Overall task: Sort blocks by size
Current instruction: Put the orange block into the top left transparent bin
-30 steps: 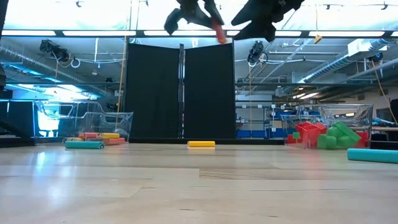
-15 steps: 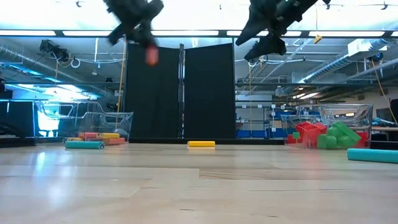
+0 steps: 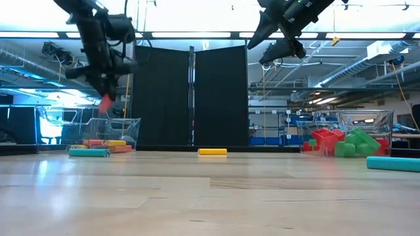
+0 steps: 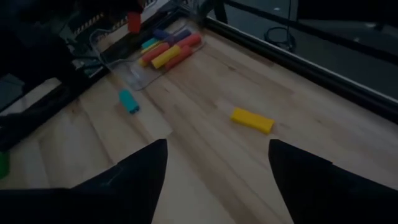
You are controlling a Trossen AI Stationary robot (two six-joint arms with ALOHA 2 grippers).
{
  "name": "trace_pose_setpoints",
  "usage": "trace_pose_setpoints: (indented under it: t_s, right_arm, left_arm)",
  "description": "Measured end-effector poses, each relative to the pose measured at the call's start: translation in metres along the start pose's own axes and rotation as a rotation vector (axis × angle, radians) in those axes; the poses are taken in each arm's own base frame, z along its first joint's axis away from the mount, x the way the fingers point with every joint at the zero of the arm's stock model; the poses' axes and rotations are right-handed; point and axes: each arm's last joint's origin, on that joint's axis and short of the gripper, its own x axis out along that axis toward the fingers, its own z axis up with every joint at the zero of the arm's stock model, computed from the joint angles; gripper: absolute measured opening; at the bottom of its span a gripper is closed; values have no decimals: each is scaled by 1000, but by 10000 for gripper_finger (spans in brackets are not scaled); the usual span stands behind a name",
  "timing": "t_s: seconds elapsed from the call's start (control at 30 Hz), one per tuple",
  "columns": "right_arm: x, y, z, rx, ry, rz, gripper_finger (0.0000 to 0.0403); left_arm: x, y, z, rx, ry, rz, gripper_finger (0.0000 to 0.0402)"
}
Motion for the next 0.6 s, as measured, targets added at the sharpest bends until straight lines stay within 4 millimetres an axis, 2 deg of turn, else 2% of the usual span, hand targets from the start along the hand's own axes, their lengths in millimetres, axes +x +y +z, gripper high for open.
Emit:
trace_pose_setpoints:
  t_s: [0.3, 0.4, 0.6]
  right_arm:
    - [0, 0, 0, 53, -4, -3, 284]
    - [0, 1, -1, 61, -2, 1, 284]
    - [-1, 4, -3, 52, 3, 11, 284]
  left_arm:
    - [40, 0, 6, 88, 130, 68, 64]
    - [51, 1, -1, 91, 159, 78, 66]
    - [65, 7, -19, 54, 206, 101, 98]
